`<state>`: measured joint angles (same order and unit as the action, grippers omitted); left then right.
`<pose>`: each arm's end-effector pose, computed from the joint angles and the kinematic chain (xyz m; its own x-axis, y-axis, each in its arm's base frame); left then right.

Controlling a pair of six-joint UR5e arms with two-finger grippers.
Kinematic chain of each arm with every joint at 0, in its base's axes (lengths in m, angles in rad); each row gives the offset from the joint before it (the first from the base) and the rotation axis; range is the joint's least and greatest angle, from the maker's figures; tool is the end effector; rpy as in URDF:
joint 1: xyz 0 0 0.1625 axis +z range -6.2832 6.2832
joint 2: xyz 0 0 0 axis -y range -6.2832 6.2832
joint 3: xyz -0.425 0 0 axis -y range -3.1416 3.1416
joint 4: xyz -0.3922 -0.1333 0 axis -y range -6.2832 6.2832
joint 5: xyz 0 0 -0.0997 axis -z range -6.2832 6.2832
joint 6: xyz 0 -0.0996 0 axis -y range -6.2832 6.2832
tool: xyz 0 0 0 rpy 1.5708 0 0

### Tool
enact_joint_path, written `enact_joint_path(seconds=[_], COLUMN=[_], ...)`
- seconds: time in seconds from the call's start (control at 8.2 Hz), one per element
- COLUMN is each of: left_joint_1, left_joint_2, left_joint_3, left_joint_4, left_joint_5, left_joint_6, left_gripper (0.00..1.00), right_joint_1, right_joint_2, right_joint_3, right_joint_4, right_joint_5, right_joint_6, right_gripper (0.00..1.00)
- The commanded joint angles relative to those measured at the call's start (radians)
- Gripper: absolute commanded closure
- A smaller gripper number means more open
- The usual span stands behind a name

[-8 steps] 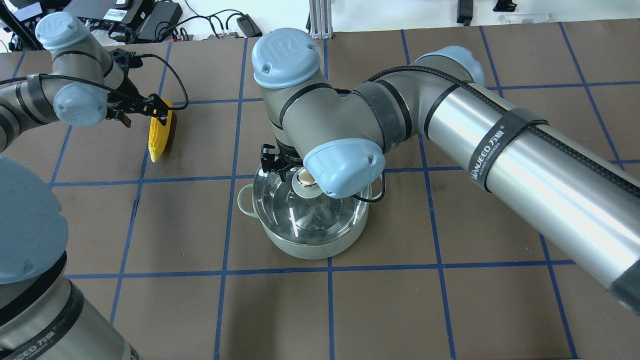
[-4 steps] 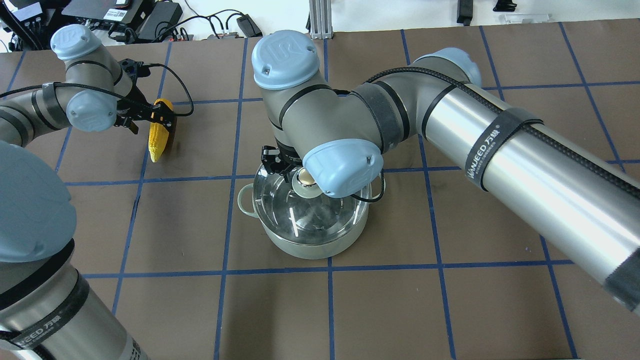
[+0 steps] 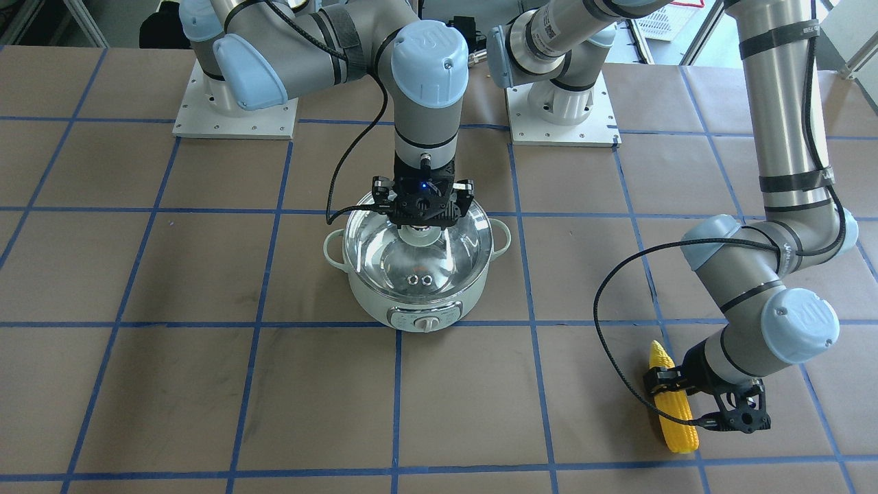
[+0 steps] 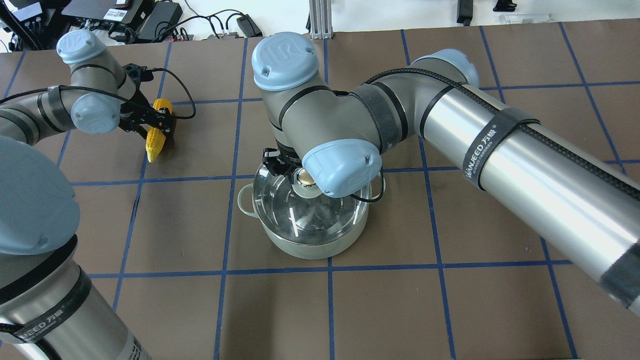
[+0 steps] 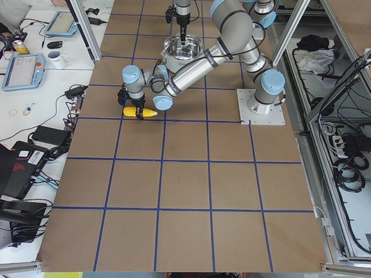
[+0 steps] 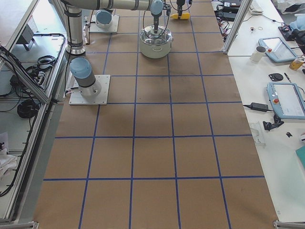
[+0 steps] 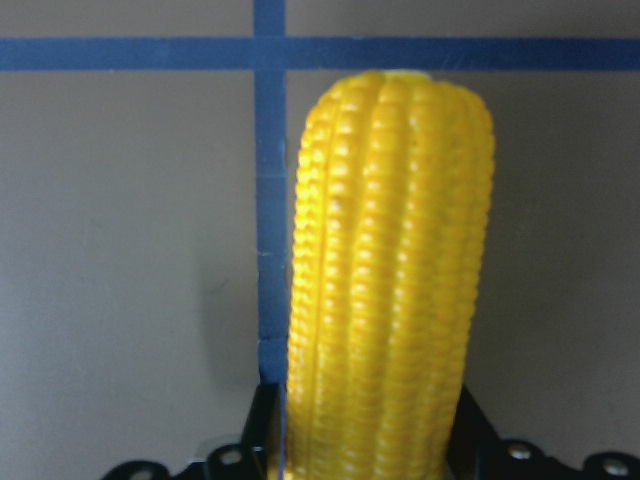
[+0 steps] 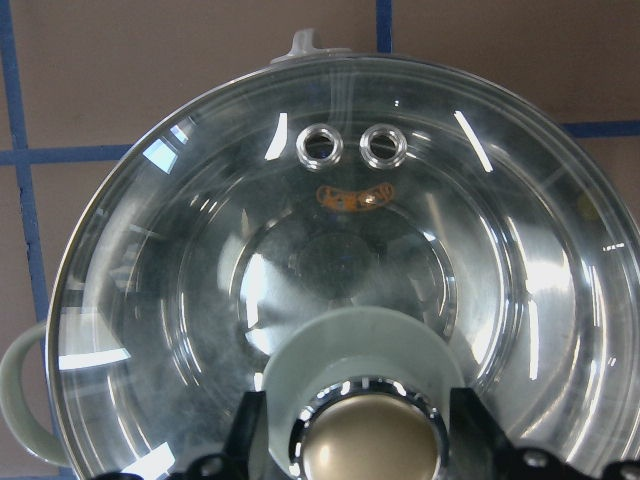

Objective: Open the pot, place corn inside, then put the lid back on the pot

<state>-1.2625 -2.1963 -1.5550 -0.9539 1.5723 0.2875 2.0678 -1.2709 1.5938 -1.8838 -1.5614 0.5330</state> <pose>0.0767 -0.6796 0.1836 -0.9998 -0.0208 -0.0035 -0.0208 0.9998 -0.0065 0.4023 -0.4601 0.3435 -0.9993 0.0361 -0.0031 0.0360 0.9993 0.0133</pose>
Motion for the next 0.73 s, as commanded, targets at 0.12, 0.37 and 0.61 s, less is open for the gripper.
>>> enact_joint_path(seconds=[0.12, 0.37, 0.61], left_joint_1=[0.0, 0.0, -0.012], left_joint_2=[0.018, 0.071, 0.153], left_joint_3=[0.006, 0.009, 0.009], left_joint_4=[-0.006, -0.035, -0.139], left_joint_5=[0.0, 0.009, 0.008], left_joint_6=[-0.001, -0.022, -0.069], left_gripper=[1.0, 1.0, 1.0], right_joint_1=[0.0, -0.002, -0.005], right_joint_2=[0.001, 0.001, -0.008], right_joint_3=[0.0, 0.0, -0.014], right_joint_4=[-0.003, -0.005, -0.005], right_joint_5=[0.0, 0.0, 0.001], right_joint_6=[-0.004, -0.004, -0.027], right_gripper=[0.49, 0.79, 0.97])
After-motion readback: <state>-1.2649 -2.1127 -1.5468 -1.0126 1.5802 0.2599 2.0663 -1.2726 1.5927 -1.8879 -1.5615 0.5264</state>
